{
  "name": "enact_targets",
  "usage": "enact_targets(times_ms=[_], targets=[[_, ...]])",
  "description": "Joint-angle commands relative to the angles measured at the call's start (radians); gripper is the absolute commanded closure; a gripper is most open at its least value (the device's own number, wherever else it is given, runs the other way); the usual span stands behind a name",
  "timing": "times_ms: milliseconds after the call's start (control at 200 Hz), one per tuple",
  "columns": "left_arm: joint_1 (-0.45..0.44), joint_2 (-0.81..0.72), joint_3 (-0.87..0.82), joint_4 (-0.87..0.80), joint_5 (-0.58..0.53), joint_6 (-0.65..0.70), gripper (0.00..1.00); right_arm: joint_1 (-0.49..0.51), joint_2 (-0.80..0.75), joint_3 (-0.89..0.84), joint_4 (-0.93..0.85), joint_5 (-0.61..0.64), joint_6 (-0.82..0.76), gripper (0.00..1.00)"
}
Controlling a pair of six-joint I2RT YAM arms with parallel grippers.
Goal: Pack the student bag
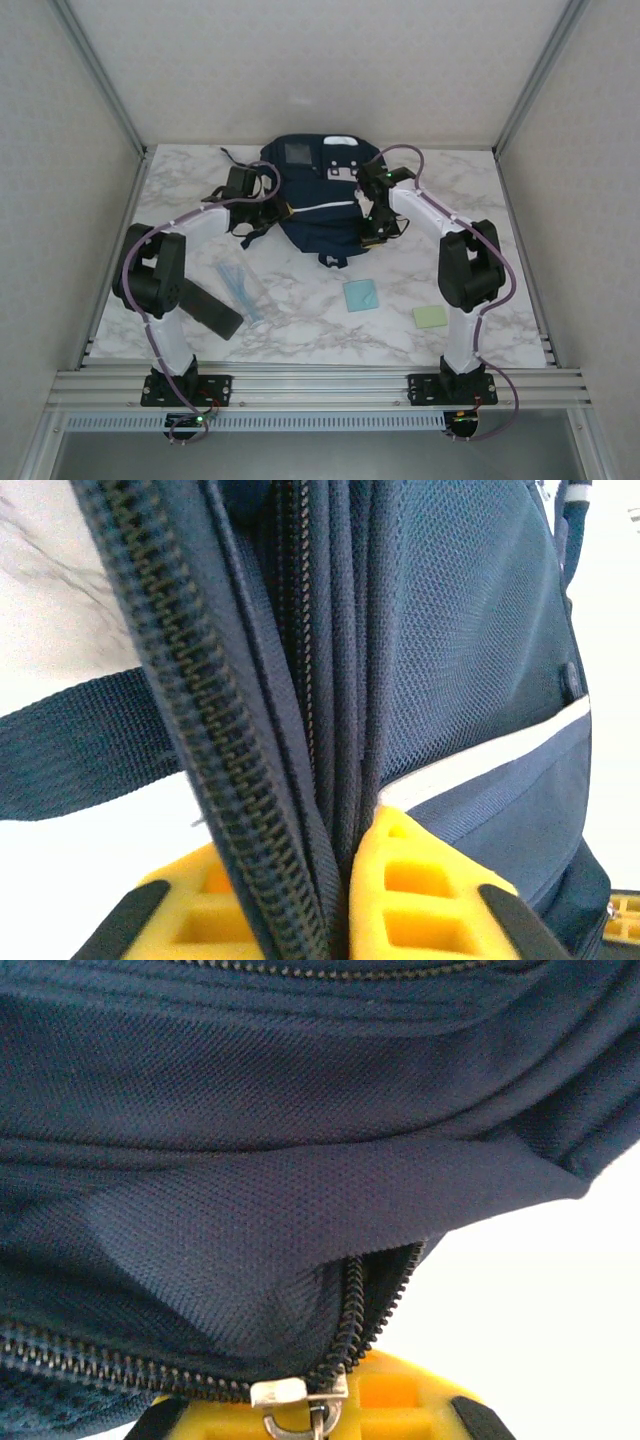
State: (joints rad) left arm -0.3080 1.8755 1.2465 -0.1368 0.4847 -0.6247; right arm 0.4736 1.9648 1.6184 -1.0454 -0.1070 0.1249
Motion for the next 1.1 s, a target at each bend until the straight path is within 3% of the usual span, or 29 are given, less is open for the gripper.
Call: enact_targets(times_ms=[0, 60, 195, 460, 711, 756, 806, 926, 1096], targets=[[0.078, -0.011, 0.043, -0.046, -0.124, -0.002, 0.41, 0.021, 0.032, 0.033, 0.092, -0.111, -0.008, 1.0], [0.078, -0.04, 0.008, -0.015, -0.12, -0.069, 0.24, 0.041, 0.049, 0.048, 0.143, -0.19, 0.014, 1.0], [0.061, -0.152, -0.15, 0.078, -0.149, -0.213, 0.04, 0.088, 0.1, 0.102, 0.229, -0.306, 0.07, 1.0], [-0.056, -0.348, -0.369, 0.159, -0.268, -0.45, 0.0, 0.158, 0.189, 0.206, 0.265, -0.393, 0.122, 1.0], [-0.137, -0.241, -0.378, 0.351, -0.358, -0.635, 0.03, 0.208, 0.155, 0.131, 0.334, -0.519, 0.168, 1.0], [-0.139, -0.201, -0.374, 0.384, -0.35, -0.651, 0.09, 0.211, 0.14, 0.101, 0.334, -0.528, 0.166, 1.0], [-0.139, -0.162, -0.377, 0.416, -0.341, -0.659, 0.23, 0.211, 0.122, 0.063, 0.324, -0.532, 0.158, 1.0], [-0.13, -0.108, -0.378, 0.422, -0.324, -0.624, 1.0, 0.206, 0.095, -0.004, 0.204, -0.446, 0.094, 1.0], [-0.101, -0.151, -0.394, 0.358, -0.321, -0.542, 1.0, 0.149, 0.086, -0.084, 0.018, -0.246, 0.019, 1.0]])
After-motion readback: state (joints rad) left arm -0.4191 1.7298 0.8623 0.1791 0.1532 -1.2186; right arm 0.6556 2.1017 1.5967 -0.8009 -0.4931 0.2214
